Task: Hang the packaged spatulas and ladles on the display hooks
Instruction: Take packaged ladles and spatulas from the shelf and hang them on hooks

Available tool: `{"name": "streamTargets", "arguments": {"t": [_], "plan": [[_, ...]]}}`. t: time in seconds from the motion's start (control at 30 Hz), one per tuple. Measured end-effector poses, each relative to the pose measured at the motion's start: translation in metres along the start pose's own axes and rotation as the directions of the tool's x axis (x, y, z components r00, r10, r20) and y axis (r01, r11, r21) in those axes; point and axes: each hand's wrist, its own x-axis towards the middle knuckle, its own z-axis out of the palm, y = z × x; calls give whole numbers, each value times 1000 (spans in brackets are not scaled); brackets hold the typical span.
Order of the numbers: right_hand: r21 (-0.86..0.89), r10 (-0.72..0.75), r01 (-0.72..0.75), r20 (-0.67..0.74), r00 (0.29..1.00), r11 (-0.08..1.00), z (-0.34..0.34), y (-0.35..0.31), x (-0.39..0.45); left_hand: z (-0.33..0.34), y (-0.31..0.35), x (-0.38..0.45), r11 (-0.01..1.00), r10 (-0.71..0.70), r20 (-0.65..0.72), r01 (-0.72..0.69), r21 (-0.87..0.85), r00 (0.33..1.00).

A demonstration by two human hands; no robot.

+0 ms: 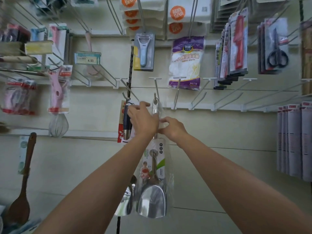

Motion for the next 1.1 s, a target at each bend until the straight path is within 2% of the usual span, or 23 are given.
{"name": "streamTargets", "arguments": {"t": [0.07,0.17,0.37,0.57,0.77,0.9,1.1], "plan": [[-1,-9,9,-2,1000,1000,-3,4,-6,2,4,-10,990,51,20,-48,-132,999],[32,-11,12,-16,1000,999,-8,11,-15,10,7,-29,959,49,134,-9,-283,990],[-50,56,-58,-47,997,997,-26,44,-33,41,10,-65,922,-90,276,185,-340,957],[-31,180,-181,-48,983,983,-33,107,-59,77,-4,-120,918,-123,390,254,-305,913],[-65,305,-305,-17,952,950,-23,181,-85,114,-43,-188,868,-230,528,418,-268,817],[-63,362,-361,12,932,931,-8,222,-98,131,-69,-225,830,-295,622,517,-209,725],[-76,454,-449,82,887,890,28,283,-122,151,-119,-282,757,-423,690,648,-87,587]]}}
